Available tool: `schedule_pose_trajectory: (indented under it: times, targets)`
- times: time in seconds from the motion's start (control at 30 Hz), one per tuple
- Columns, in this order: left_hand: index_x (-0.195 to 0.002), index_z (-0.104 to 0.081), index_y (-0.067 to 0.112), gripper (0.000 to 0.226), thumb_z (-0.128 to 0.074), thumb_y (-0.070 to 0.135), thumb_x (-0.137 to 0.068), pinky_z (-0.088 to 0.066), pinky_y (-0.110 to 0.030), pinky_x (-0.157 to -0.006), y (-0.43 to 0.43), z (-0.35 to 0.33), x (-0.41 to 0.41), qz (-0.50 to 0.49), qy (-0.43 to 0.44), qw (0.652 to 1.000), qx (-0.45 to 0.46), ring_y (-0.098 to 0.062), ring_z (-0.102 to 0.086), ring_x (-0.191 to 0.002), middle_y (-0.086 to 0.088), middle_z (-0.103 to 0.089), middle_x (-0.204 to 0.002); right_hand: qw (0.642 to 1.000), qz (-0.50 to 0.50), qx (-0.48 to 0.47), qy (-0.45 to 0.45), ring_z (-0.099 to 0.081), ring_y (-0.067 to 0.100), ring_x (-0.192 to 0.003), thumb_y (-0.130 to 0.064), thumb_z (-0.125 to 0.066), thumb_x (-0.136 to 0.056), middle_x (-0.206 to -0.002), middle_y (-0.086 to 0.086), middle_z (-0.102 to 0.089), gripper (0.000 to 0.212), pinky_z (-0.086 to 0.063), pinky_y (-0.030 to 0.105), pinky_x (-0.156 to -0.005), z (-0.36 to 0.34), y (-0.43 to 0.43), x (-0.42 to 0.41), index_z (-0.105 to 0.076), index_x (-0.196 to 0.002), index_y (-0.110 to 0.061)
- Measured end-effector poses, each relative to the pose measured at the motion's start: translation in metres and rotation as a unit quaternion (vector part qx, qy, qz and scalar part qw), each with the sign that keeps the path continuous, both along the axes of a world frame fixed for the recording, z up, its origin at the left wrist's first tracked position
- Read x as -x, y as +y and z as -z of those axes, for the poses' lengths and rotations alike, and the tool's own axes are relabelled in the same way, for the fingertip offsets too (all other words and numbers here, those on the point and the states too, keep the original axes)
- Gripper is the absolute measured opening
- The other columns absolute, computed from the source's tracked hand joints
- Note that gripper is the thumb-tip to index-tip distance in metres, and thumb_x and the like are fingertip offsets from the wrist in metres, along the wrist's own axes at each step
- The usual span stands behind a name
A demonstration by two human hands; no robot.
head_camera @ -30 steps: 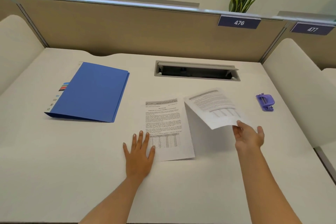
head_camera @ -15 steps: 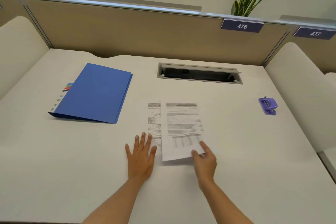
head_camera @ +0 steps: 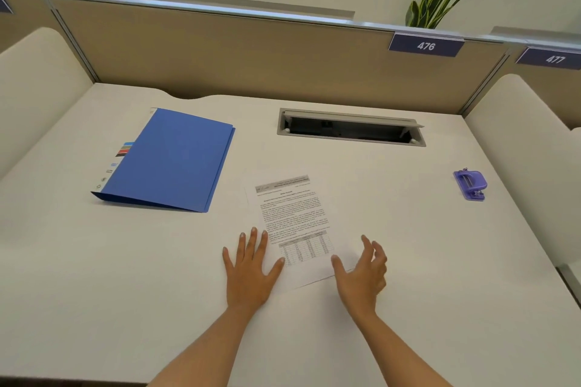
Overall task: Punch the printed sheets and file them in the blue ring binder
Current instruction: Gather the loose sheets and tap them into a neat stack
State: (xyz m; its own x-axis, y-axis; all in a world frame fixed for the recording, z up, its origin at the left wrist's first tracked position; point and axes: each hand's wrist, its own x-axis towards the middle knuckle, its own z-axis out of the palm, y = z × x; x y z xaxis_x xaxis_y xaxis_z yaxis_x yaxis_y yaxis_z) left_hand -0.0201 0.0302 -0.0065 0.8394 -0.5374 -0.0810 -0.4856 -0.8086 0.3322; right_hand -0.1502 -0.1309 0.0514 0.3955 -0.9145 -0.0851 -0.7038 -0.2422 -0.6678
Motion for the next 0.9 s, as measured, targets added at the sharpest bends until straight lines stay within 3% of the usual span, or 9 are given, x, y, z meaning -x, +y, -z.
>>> schedule_pose_trajectory:
  times: [0.1,0.17,0.27,0.33,0.5,0.7,0.9]
  targets:
    - [-0.152,0.001,0.034,0.076,-0.015,0.072,-0.088,0.013,-0.050,-0.114,0.000,0.002,0.000,0.001,-0.006,1.000,-0.008,-0.014,0.008,-0.147,0.010,0.006,-0.160,0.995,-0.075,-0.022,0.069,-0.019,0.028,-0.143,-0.052,-0.070,-0.076,-0.155,0.008,-0.017,0.095,-0.020,0.048,-0.113,0.005,-0.012,-0.005,-0.018,-0.149,-0.019]
    - [-0.152,0.002,0.034,0.077,-0.015,0.073,-0.088,0.013,-0.050,-0.114,0.000,0.003,-0.001,0.004,-0.006,1.000,-0.014,-0.015,0.008,-0.148,0.010,0.006,-0.160,0.980,-0.151,-0.034,0.122,-0.003,0.025,-0.148,-0.067,-0.061,-0.074,-0.160,0.009,-0.002,0.109,-0.010,0.045,-0.117,0.012,-0.012,-0.008,-0.004,-0.152,-0.017]
    - [-0.153,-0.006,0.032,0.077,-0.017,0.072,-0.089,0.010,-0.049,-0.114,0.000,0.002,-0.001,0.008,-0.002,1.000,-0.013,-0.017,-0.001,-0.148,0.008,-0.004,-0.161,0.948,-0.246,-0.003,0.200,0.027,0.022,-0.144,-0.088,-0.027,-0.069,-0.156,0.009,0.028,0.114,0.012,0.044,-0.117,0.028,0.002,-0.006,0.025,-0.147,-0.024]
    - [-0.153,-0.012,0.028,0.077,-0.016,0.071,-0.090,0.009,-0.045,-0.115,-0.001,0.001,0.000,0.006,-0.007,1.000,0.002,-0.019,-0.007,-0.148,0.006,-0.011,-0.160,0.942,-0.256,0.023,0.218,0.035,0.020,-0.140,-0.089,-0.011,-0.068,-0.153,0.008,0.036,0.106,0.017,0.045,-0.117,0.036,0.008,-0.002,0.034,-0.140,-0.026]
    - [-0.151,-0.020,0.014,0.084,-0.012,0.069,-0.089,-0.001,-0.040,-0.119,-0.008,-0.011,0.009,-0.081,0.027,0.995,0.060,-0.028,-0.014,-0.145,-0.004,-0.020,-0.159,0.934,-0.262,0.033,0.241,0.036,0.021,-0.139,-0.085,-0.012,-0.075,-0.151,0.009,0.039,0.101,0.017,0.045,-0.116,0.036,0.007,-0.001,0.036,-0.139,-0.024]
    - [-0.151,-0.005,0.005,0.094,-0.049,0.060,-0.088,-0.019,-0.042,-0.115,-0.049,-0.044,0.024,-0.194,0.140,0.969,0.068,-0.033,-0.015,-0.140,-0.012,-0.010,-0.157,0.930,-0.274,0.024,0.244,0.038,0.021,-0.138,-0.084,-0.016,-0.077,-0.150,0.008,0.039,0.102,0.019,0.045,-0.116,0.035,0.006,-0.001,0.034,-0.142,-0.022]
    - [-0.149,-0.001,0.004,0.109,-0.069,0.049,-0.077,-0.035,-0.044,-0.102,-0.071,-0.065,0.003,-0.282,0.223,0.930,0.073,-0.038,-0.036,-0.126,-0.015,-0.021,-0.149,0.929,-0.277,0.024,0.245,0.038,0.021,-0.138,-0.084,-0.015,-0.077,-0.150,0.008,0.040,0.102,0.019,0.045,-0.116,0.034,0.006,-0.001,0.034,-0.141,-0.023]
